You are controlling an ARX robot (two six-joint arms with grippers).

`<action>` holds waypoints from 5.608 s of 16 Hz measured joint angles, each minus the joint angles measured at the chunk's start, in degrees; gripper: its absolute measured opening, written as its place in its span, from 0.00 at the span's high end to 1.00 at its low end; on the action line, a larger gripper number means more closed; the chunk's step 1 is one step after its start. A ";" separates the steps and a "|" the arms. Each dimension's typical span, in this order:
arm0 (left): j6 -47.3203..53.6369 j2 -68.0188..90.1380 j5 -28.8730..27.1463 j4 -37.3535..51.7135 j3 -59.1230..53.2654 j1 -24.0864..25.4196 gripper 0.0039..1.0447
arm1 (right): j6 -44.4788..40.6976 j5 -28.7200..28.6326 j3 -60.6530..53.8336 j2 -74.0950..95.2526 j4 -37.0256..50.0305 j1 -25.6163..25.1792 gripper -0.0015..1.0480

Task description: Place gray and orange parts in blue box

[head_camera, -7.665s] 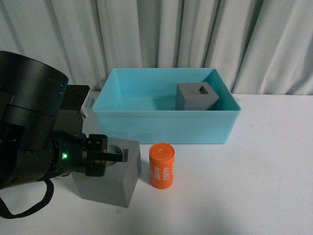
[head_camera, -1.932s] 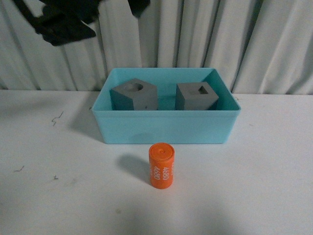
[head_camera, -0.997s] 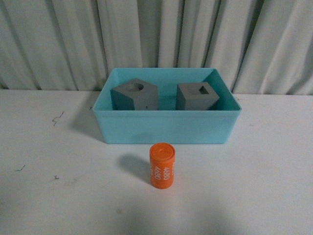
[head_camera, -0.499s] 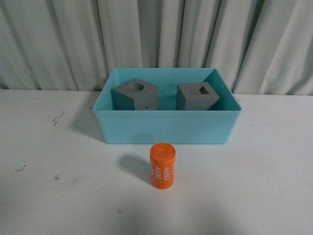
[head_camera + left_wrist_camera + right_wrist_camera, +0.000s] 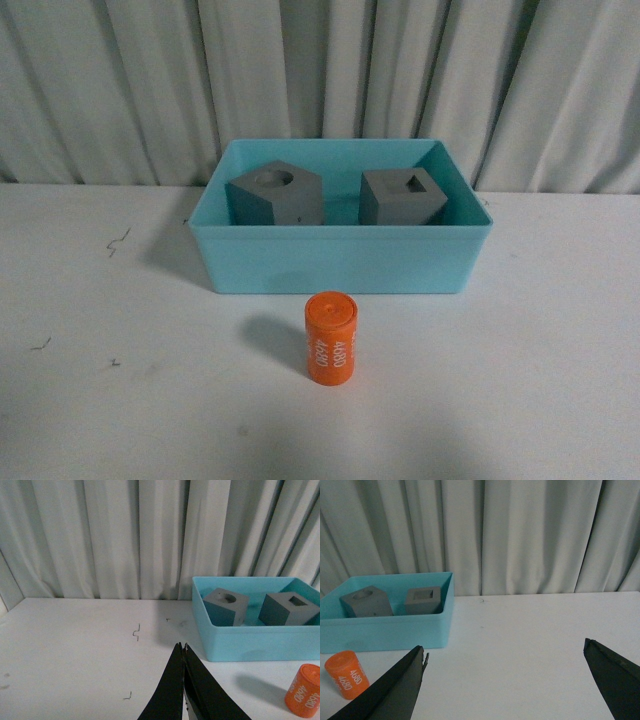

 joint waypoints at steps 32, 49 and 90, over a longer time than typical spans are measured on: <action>0.04 -28.89 0.02 -29.33 0.02 0.02 0.06 | 1.66 6.05 1.99 1.95 -6.80 2.05 0.06; 0.04 -28.89 0.02 -29.35 0.02 0.04 0.06 | -21.00 -13.53 23.28 72.48 2.36 4.81 0.06; 0.04 -28.89 0.02 -29.35 0.02 0.04 0.06 | -19.56 -24.06 60.54 122.51 15.28 22.21 0.06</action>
